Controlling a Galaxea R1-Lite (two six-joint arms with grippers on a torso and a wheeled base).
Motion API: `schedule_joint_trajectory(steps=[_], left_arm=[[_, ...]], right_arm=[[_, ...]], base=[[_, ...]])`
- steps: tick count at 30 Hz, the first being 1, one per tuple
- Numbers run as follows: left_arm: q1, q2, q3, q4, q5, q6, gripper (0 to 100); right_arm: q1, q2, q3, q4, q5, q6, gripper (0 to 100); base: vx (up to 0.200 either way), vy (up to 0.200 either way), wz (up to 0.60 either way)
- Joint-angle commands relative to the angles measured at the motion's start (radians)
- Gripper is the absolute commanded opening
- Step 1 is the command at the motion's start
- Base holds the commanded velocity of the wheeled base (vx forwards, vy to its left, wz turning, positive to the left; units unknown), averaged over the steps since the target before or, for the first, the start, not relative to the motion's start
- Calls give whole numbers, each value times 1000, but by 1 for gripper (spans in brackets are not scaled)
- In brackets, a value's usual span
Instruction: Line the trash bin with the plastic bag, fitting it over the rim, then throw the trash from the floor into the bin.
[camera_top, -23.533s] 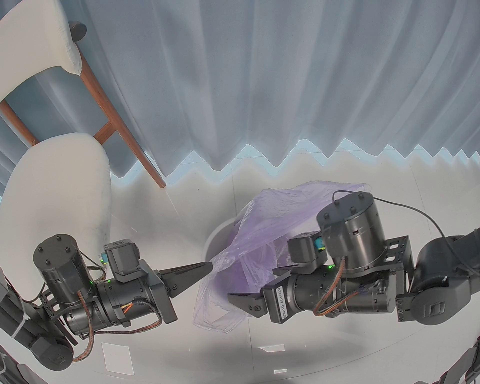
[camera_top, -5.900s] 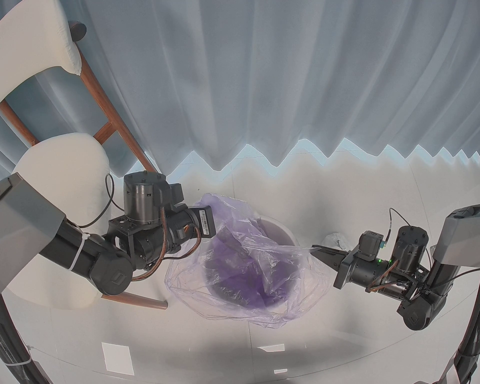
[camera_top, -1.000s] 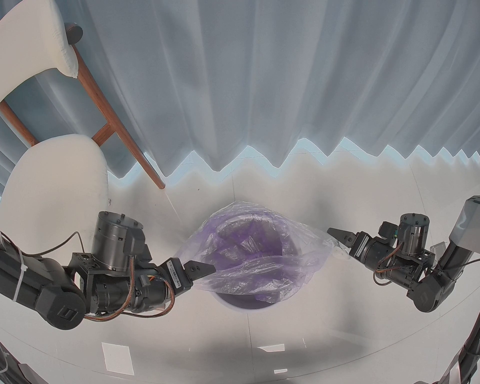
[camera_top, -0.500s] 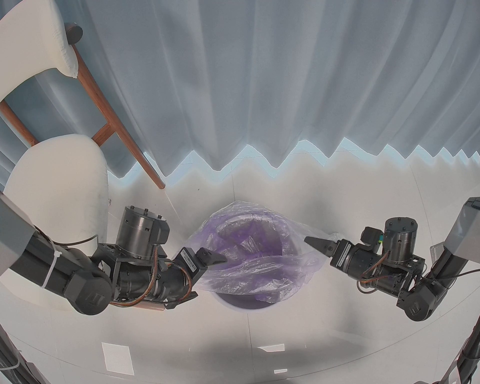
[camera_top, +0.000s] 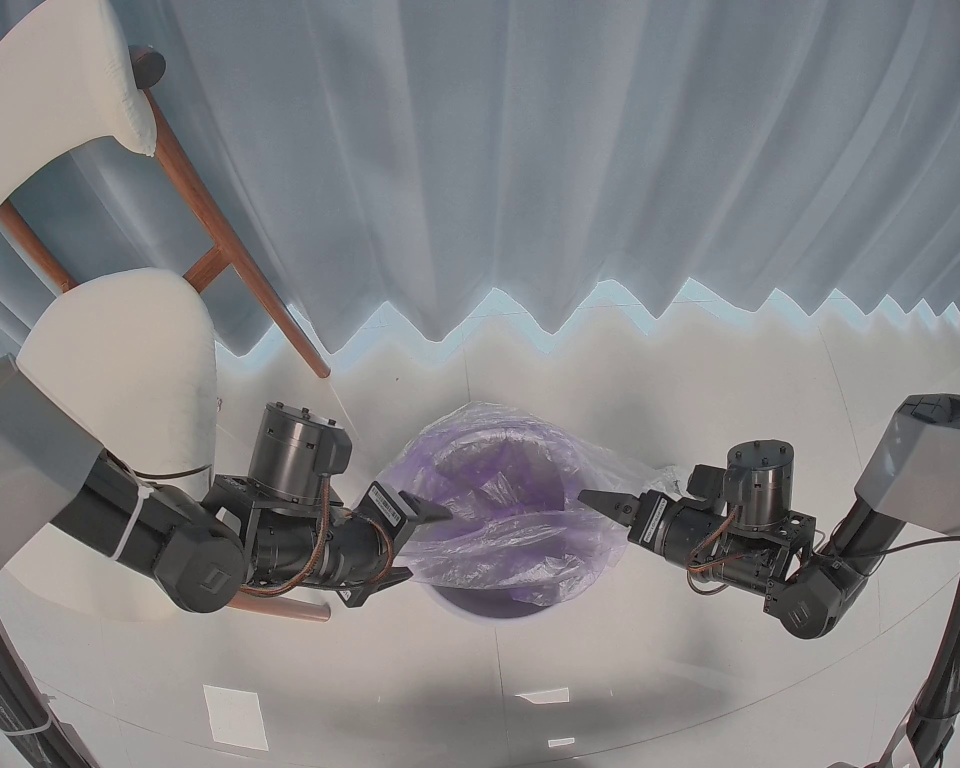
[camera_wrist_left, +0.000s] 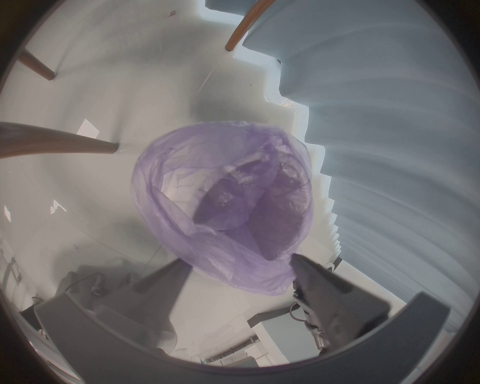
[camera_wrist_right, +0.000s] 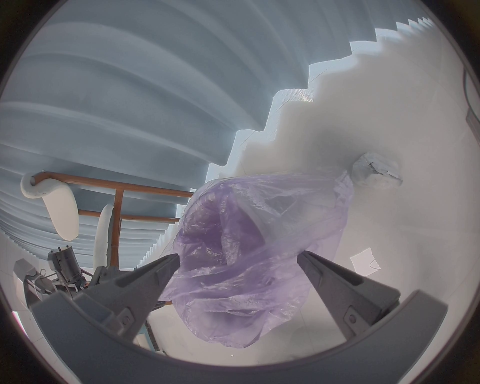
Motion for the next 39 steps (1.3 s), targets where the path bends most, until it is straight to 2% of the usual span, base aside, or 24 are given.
schedule_joint_trajectory(steps=[1, 8, 16, 23, 25, 27, 28, 36, 39], left_arm=[[-2, 31, -6, 1, 0, 0, 0], [-34, 28, 20, 10, 5, 2, 0], [-99, -48, 175, 9, 15, 18, 0], [-122, -53, 238, 10, 32, 91, 0], [-123, -10, 250, 9, 58, 121, 0], [-123, 7, 251, 7, 63, 129, 0], [-122, 36, 251, 6, 78, 140, 0], [-123, 140, 253, -14, 120, 176, 0], [-120, 146, 248, -36, 126, 193, 0]], right_arm=[[1, -1, -12, 10, 1, 2, 0], [1, -46, 48, 15, -2, 2, 0], [3, -98, 241, -19, 4, -11, 0], [43, -58, 339, -80, 31, 3, 0], [87, 2, 364, -129, 30, 11, 0], [95, 23, 370, -152, 30, 14, 0], [104, 75, 375, -207, 28, 20, 0], [112, 328, 395, -459, 1, 12, 0], [113, 341, 393, -474, -27, 8, 0]], base=[[0, 0, 0], [0, 0, 0], [0, 0, 0], [0, 0, 0], [0, 0, 0], [0, 0, 0], [0, 0, 0], [0, 0, 0], [0, 0, 0]])
